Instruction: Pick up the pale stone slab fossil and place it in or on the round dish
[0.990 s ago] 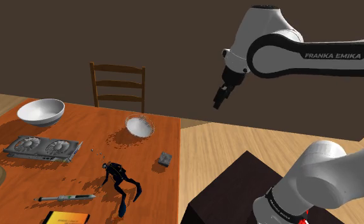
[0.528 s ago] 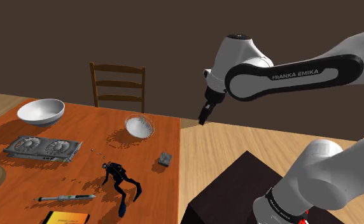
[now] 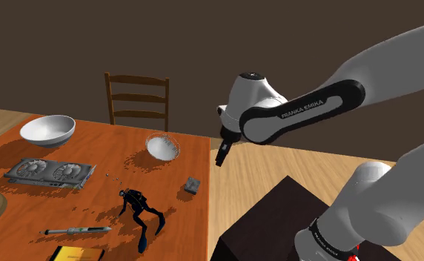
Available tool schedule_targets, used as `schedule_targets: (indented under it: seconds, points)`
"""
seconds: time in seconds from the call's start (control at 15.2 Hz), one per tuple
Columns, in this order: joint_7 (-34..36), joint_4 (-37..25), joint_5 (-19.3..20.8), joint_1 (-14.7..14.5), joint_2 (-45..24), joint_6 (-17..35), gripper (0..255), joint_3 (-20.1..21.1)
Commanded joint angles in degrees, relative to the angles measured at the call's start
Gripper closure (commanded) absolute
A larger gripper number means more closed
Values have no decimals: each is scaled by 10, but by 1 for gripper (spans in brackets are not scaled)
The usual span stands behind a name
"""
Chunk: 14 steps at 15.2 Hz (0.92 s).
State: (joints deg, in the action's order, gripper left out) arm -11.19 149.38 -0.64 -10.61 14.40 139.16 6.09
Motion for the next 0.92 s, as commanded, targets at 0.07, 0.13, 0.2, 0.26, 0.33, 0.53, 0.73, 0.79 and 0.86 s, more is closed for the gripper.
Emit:
schedule_targets:
  seconds: [0.07, 0.13, 0.2, 0.26, 0.33, 0.53, 0.73, 0.79, 0.86]
  points:
    - [-12, -10, -10, -13, -62, 49, 0, 8]
    - [-17, -13, -13, -17, -83, 65, 0, 11]
    - [-22, -17, -16, -21, -104, 81, 0, 14]
    - [-26, -21, -19, -25, -125, 96, 0, 17]
    - [-31, -26, -21, -28, -146, 111, 0, 20]
    - [-44, -44, -27, -38, -210, 153, 0, 30]
    - [-41, -46, -23, -39, -230, 170, 0, 30]
    - [-40, -47, -21, -40, -238, 178, 0, 29]
    - [-38, -47, -18, -41, -247, 186, 0, 29]
